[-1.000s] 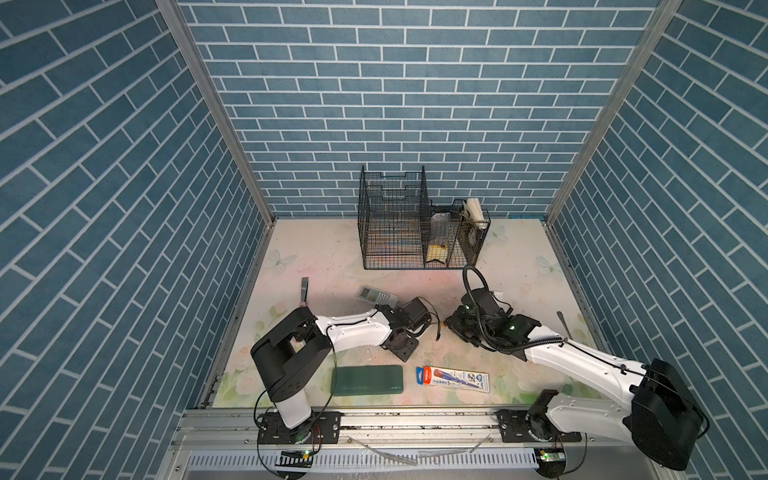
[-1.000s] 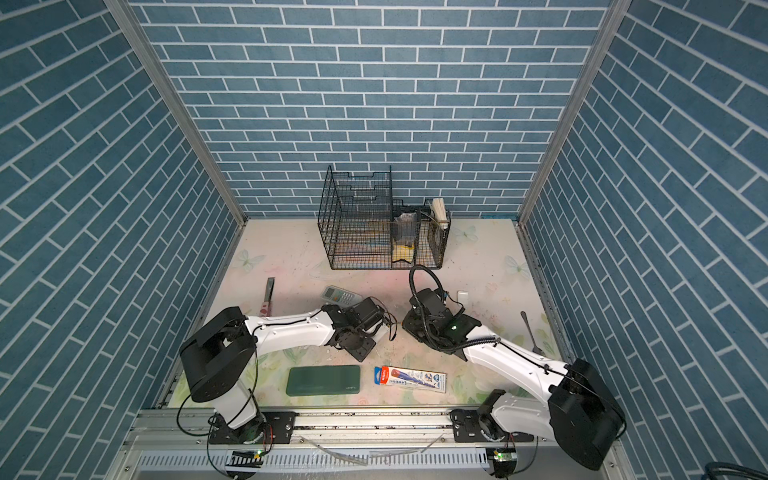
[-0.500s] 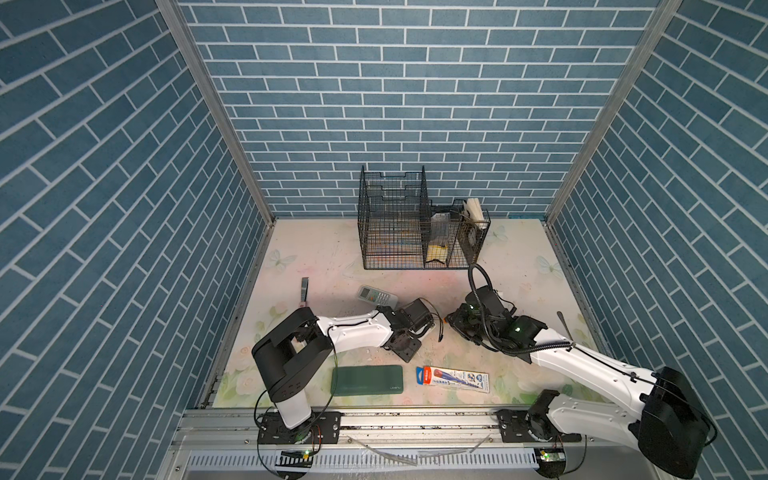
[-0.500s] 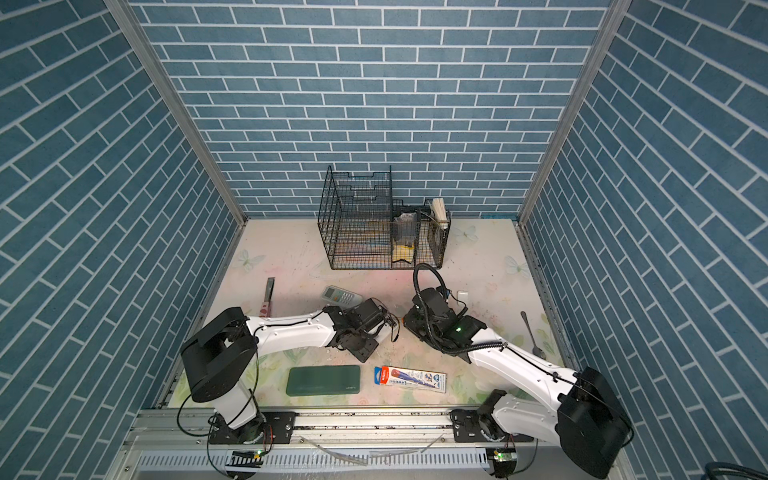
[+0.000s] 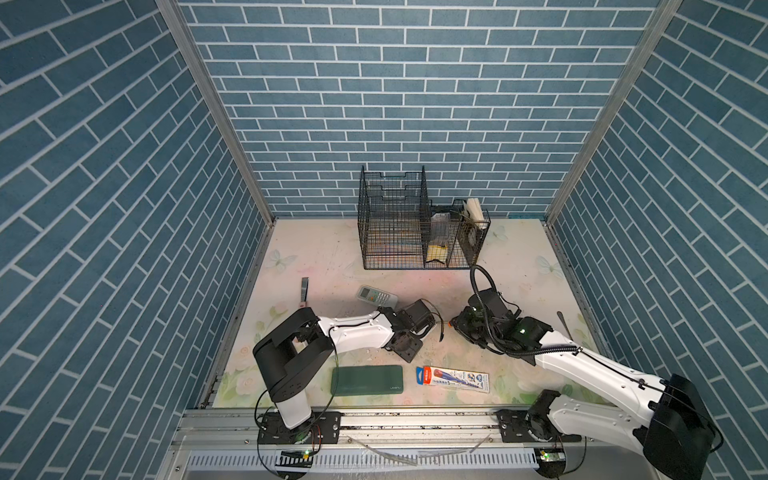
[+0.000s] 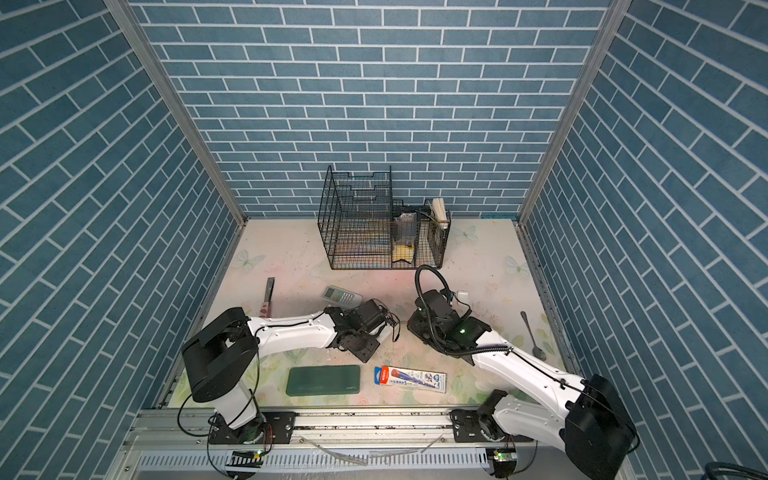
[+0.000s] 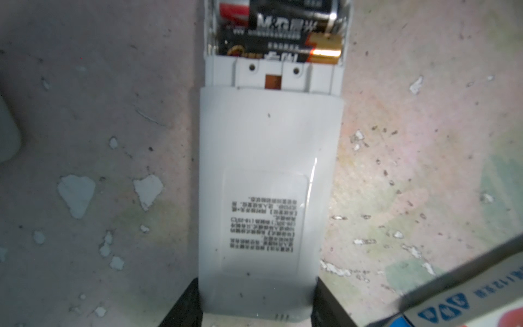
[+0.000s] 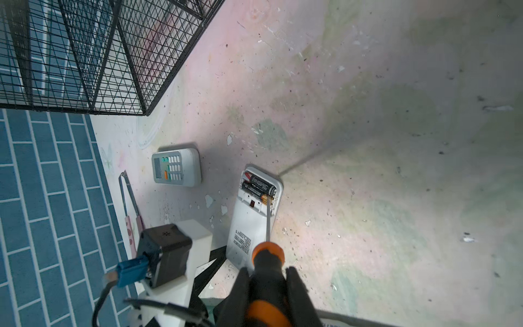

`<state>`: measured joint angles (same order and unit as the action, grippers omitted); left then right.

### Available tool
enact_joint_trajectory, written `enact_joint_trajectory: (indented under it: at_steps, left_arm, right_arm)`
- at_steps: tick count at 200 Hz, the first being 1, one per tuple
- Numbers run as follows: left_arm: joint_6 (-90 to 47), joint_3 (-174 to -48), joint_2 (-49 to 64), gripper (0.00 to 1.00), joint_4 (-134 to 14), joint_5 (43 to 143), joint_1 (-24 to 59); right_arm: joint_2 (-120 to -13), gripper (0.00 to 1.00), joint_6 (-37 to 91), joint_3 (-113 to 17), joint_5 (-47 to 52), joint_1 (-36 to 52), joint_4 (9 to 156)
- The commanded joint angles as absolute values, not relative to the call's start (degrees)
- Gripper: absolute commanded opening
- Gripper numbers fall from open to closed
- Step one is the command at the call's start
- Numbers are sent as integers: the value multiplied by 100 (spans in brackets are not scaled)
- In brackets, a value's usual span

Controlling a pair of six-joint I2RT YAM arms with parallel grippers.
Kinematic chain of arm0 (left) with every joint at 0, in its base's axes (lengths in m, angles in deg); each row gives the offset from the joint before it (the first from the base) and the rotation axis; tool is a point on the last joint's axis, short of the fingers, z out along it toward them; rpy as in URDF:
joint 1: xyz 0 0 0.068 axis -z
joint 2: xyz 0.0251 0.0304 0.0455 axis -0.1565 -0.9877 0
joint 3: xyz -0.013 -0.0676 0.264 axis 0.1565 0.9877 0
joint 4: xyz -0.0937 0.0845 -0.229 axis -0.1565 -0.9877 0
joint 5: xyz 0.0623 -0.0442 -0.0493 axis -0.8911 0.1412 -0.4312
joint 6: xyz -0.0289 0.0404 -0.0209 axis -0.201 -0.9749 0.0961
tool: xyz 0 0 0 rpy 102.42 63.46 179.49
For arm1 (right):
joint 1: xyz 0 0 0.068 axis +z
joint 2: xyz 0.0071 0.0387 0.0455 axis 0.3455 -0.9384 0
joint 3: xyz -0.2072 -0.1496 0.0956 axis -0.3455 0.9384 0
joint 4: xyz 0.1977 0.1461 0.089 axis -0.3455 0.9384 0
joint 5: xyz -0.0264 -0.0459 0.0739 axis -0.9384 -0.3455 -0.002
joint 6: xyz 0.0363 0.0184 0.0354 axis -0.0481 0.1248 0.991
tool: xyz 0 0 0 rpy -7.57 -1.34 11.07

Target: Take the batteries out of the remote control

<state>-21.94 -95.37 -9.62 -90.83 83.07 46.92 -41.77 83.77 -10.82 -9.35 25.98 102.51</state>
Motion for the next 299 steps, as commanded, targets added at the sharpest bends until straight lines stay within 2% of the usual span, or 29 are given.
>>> enact_joint_trajectory:
  at_steps: [1,98,299]
  left_arm:
    - [-2123,-9381,-1332,26,-9381,8301,4734]
    - [-2131,-9398,-1350,26,-9399,8292,4736]
    - [-2117,-9398,-1368,26,-9416,8301,4739]
  right_arm:
    - [-4217,0,8330,-1183,-943,2602,10217]
    - [-4487,0,8471,-1012,-787,2679,9834]
    - [-4327,0,8482,-937,-927,2751,10185]
